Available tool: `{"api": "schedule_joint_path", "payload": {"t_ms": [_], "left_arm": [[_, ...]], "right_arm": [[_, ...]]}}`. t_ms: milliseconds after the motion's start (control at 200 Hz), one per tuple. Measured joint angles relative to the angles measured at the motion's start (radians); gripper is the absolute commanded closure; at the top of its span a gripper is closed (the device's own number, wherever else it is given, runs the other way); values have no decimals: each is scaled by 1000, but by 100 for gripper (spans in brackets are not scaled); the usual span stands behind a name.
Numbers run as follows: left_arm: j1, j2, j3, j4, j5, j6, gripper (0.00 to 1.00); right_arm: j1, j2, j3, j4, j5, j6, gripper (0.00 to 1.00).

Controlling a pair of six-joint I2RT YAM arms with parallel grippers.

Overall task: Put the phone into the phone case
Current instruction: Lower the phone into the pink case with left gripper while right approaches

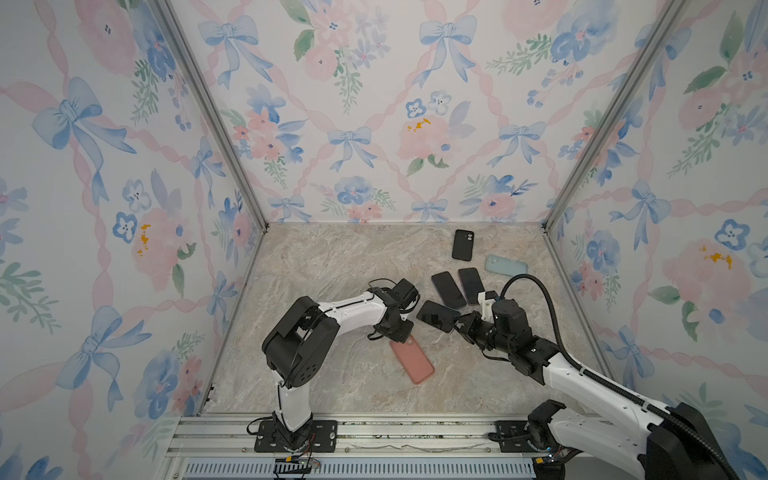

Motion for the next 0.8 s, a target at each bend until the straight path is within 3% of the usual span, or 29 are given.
{"api": "schedule_joint_path", "payload": {"t_ms": [205, 800], "left_arm": [[19, -27, -32, 3, -5, -42, 97], [49, -130, -159, 34, -44, -273, 95]], "right_arm": [[0, -9, 6, -29, -6, -19, 100], [34, -49, 39, -51, -105, -38, 100]]}}
